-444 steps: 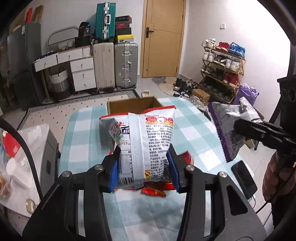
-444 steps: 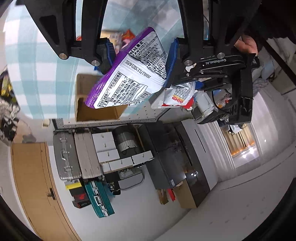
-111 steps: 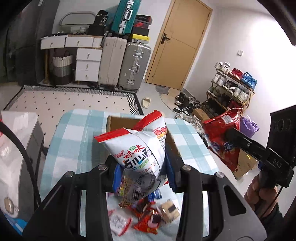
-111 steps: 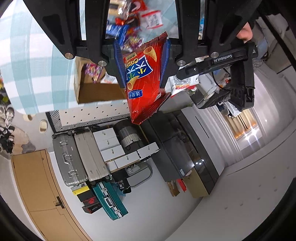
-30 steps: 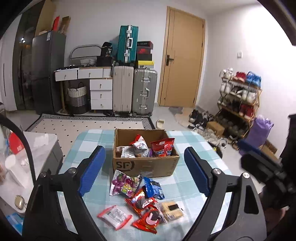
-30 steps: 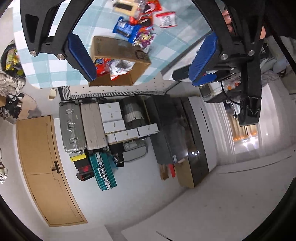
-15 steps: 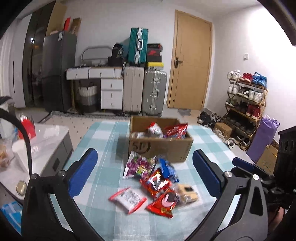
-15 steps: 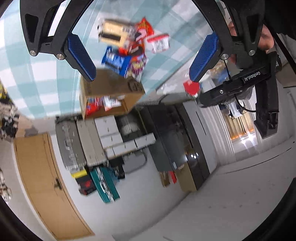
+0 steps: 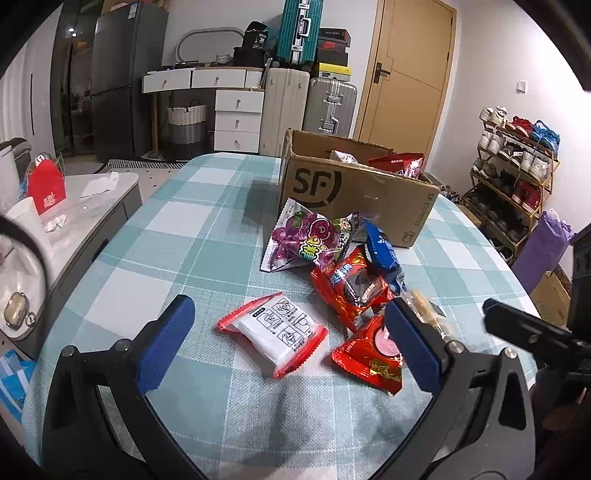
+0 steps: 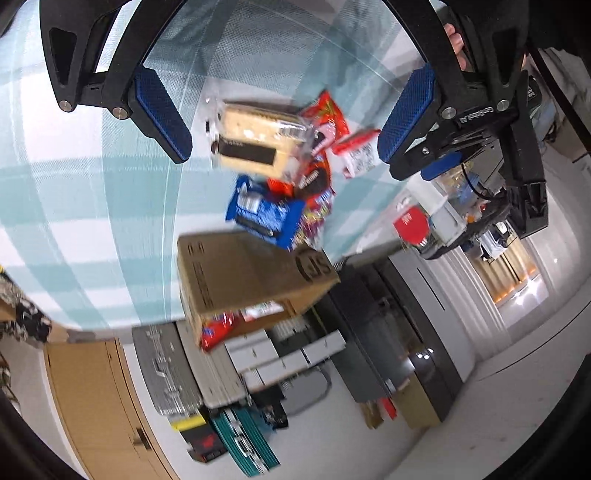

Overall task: Organize snacks
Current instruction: 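Grasp the clear cracker pack with the right gripper and lift it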

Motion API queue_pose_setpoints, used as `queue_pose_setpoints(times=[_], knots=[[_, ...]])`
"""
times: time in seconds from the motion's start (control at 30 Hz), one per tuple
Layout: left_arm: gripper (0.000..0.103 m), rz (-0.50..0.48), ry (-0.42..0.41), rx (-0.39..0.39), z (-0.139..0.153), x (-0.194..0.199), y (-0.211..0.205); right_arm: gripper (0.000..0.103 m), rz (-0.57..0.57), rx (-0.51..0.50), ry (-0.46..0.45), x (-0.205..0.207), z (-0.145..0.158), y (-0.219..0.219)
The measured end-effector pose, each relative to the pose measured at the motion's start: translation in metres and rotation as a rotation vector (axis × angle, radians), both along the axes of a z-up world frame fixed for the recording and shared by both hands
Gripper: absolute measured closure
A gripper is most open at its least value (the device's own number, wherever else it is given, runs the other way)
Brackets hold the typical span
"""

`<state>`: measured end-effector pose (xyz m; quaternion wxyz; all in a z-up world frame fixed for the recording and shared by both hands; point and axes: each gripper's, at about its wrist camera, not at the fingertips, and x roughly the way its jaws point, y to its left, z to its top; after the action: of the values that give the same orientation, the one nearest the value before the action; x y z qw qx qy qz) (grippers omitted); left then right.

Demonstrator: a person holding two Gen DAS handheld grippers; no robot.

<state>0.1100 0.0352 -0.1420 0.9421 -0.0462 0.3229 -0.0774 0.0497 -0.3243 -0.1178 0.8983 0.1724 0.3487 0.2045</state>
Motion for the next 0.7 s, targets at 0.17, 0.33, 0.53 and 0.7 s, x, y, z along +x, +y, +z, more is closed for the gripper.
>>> queue_pose_setpoints(times=[0.17,0.33,0.53,0.7], knots=[[0.0,-0.013,0.0,-0.006,-0.012,0.007,-0.003,0.001,-0.005,-0.012,0.078,0.015,-0.017,0.002],[0.0,-0.023,-0.013,-0.072,-0.004,-0.001,0.006,0.001,0.002,-0.028,0.124,0.029,-0.029,0.005],[0.0,-0.007,0.027,-0.085,-0.009,0.007,0.01,0.001,0.002,-0.039,0.159,0.042,-0.037,0.009],[0.0,-0.004,0.03,-0.085,-0.011,0.011,0.009,0.001,0.003,-0.108,0.162,0.048,-0.036,0.02]])
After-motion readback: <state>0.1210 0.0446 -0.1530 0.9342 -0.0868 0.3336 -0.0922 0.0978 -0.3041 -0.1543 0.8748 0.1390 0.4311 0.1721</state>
